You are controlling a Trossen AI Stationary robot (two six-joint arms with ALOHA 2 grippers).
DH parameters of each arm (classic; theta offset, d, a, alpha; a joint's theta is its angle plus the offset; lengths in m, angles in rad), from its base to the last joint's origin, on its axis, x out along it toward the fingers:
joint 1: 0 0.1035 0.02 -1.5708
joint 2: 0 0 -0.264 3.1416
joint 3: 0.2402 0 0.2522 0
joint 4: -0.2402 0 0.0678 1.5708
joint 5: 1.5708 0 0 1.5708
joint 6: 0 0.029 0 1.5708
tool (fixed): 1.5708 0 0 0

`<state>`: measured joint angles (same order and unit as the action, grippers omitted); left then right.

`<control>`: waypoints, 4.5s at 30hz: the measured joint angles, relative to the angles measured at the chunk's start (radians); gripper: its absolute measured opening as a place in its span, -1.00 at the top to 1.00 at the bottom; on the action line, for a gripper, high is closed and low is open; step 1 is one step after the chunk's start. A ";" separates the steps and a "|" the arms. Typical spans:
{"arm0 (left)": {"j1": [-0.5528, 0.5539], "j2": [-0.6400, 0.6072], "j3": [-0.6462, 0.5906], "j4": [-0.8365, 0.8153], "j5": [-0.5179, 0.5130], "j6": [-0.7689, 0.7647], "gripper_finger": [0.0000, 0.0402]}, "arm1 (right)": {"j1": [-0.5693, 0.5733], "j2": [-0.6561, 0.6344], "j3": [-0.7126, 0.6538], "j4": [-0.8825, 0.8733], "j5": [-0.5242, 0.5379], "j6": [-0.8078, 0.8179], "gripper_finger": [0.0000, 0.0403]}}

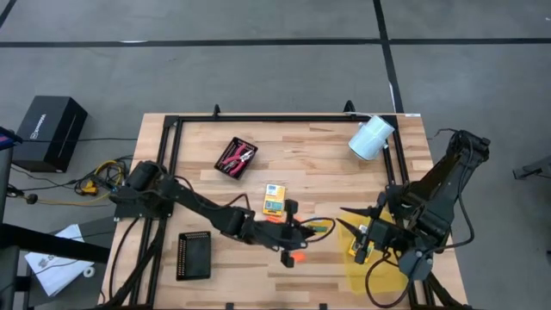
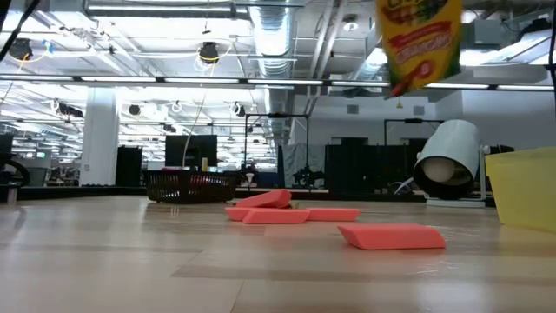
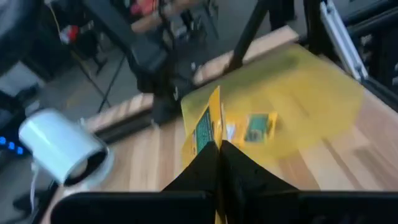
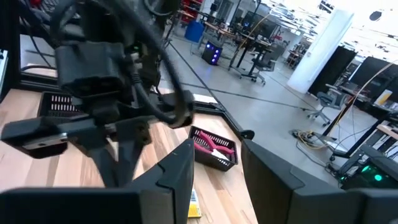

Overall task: Pick & Place School Supplies
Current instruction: Put the yellow crayon box into the yellow basket

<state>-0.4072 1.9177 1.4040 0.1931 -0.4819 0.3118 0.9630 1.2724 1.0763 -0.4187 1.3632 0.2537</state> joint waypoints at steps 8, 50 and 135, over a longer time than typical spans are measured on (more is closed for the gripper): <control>0.049 0.030 0.001 0.140 0.137 0.052 0.99 | 0.000 0.000 0.000 0.000 0.011 -0.003 0.38; 0.122 0.123 0.023 0.407 0.491 0.118 0.99 | -0.009 -0.018 0.000 0.012 0.081 -0.217 0.23; 0.158 0.117 0.090 0.212 0.415 0.182 0.53 | 0.054 0.003 0.000 -0.770 -0.721 0.790 0.88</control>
<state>-0.2497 2.0342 1.4937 0.4048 -0.0673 0.4934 1.0168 1.2758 1.0760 -1.1883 0.6419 1.0438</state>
